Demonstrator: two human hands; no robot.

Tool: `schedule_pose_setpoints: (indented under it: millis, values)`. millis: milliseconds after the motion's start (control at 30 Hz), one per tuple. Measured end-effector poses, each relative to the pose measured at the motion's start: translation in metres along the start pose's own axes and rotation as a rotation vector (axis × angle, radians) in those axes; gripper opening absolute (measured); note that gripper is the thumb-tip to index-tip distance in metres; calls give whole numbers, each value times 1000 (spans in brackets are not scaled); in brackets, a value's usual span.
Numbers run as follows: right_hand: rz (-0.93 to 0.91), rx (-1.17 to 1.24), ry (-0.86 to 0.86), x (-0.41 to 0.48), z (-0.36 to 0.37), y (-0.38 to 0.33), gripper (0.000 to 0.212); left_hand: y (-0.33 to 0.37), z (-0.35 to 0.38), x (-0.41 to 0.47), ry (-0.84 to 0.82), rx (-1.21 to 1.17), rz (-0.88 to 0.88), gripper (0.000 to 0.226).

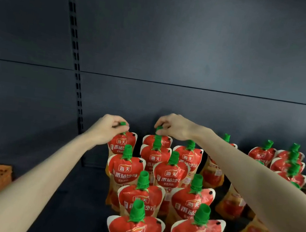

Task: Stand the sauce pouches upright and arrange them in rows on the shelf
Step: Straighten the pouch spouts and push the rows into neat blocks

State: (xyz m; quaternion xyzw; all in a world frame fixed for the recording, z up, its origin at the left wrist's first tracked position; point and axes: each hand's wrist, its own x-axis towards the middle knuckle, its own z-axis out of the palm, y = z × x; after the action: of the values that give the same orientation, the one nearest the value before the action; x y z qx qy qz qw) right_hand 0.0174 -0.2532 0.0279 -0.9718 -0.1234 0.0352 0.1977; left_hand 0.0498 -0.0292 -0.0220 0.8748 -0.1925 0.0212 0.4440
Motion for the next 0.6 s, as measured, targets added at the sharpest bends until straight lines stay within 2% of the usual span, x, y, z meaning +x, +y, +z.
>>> schedule_pose_setpoints:
  millis: [100,367,600]
  values:
    - [-13,-15,14,2,-3,5,20,4,5,6,-27,-40,42,10]
    - [28,-37,3,-4,-20,36,14,15,25,22,-82,-114,78,12]
    - [20,70,-44,-8,-23,47,17,20,31,23,-161,-127,77,12]
